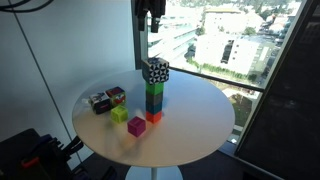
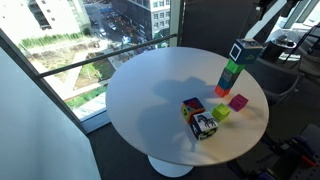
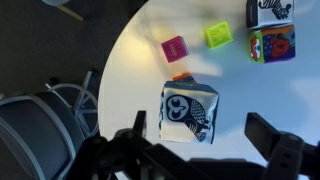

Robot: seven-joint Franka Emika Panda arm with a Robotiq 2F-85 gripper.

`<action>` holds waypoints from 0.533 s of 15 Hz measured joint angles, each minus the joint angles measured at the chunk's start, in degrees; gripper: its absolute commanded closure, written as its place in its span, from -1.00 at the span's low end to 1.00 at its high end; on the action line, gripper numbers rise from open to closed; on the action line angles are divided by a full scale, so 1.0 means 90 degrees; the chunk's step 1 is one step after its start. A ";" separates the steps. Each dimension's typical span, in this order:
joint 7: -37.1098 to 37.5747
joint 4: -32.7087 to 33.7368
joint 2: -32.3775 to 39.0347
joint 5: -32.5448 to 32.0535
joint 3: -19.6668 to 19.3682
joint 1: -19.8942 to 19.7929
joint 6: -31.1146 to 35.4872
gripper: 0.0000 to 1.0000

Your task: Pick up the block with the number four on it and put it on the green block

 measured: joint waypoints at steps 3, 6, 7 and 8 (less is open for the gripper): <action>-0.0261 0.0058 -0.0179 -0.0066 0.0023 0.0000 -0.0456 -1.00; -0.0466 0.0144 -0.0352 -0.0134 0.0024 0.0000 -0.0837 -1.00; -0.0488 0.0170 -0.0408 -0.0171 0.0024 0.0000 -0.0929 -1.00; -0.0515 0.0191 -0.0466 -0.0198 0.0024 0.0000 -0.1016 -1.00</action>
